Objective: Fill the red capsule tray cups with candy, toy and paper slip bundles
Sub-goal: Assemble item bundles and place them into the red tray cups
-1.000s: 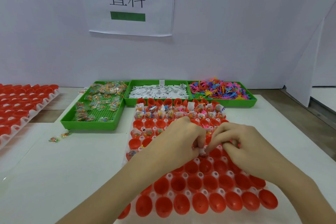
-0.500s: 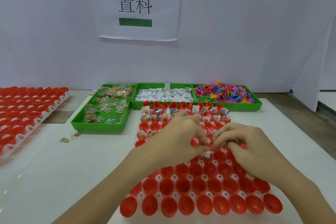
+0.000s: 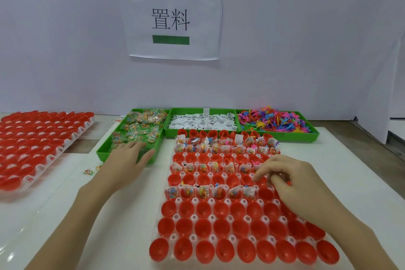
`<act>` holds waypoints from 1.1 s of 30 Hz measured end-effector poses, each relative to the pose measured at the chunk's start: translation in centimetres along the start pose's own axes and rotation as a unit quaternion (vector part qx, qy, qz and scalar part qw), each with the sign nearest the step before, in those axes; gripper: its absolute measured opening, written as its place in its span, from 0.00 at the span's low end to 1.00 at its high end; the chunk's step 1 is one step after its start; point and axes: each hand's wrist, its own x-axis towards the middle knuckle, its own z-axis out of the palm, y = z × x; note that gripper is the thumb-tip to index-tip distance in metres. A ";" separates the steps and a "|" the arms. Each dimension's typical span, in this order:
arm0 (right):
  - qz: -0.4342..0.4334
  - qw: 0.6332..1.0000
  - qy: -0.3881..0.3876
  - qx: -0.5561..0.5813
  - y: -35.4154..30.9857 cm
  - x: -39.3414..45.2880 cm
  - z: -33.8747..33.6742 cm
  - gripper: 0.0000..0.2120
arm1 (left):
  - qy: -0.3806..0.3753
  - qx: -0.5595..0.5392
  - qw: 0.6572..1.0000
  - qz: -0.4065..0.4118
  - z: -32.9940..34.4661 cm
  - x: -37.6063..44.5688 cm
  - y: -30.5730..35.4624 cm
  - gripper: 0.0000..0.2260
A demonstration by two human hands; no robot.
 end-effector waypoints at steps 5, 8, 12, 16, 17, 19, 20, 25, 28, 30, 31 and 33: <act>0.000 1.000 0.006 -0.004 -0.1 0.0 0.2 0.26 | 0.014 -0.027 0.998 0.058 -0.3 0.2 -0.9 0.17; 0.001 1.000 0.009 -0.007 -0.1 0.0 0.2 0.27 | 0.022 -0.041 0.995 0.092 -0.9 0.0 -1.2 0.11; 0.007 1.000 0.012 -0.006 -0.3 0.0 0.2 0.27 | -0.005 0.019 0.993 0.117 -1.5 -0.1 -1.5 0.07; 0.013 1.000 0.016 0.001 -0.5 0.0 0.1 0.25 | -0.009 0.042 0.994 0.105 -1.6 0.1 -1.8 0.10; 0.013 1.000 0.018 0.002 -0.5 0.0 0.0 0.25 | -0.003 0.039 0.993 0.111 -1.5 0.1 -1.9 0.10; 0.014 1.000 0.022 0.002 -0.3 0.1 -0.1 0.26 | 0.016 0.019 0.993 0.115 -1.5 0.0 -2.1 0.09; 0.014 1.000 0.024 0.001 -0.2 0.1 -0.1 0.26 | 0.028 0.005 0.993 0.113 -1.6 0.0 -2.1 0.08; 0.037 0.999 0.027 0.020 0.4 0.4 -0.2 0.29 | 0.064 -0.017 0.989 0.129 -1.9 0.1 -2.5 0.08; 0.043 0.998 0.033 0.027 0.8 0.5 -0.3 0.30 | 0.102 -0.022 0.984 0.143 -2.3 -0.3 -2.7 0.07; 0.043 0.998 0.035 0.025 0.8 0.4 -0.2 0.30 | 0.135 -0.026 0.977 0.161 -2.6 -0.5 -2.5 0.06; 0.044 0.998 0.035 0.023 0.9 0.4 -0.2 0.29 | 0.153 -0.029 0.974 0.165 -2.7 -0.6 -2.4 0.06; 0.049 0.998 0.036 0.021 0.9 0.4 -0.2 0.29 | 0.187 -0.037 0.970 0.151 -2.8 -0.8 -2.2 0.05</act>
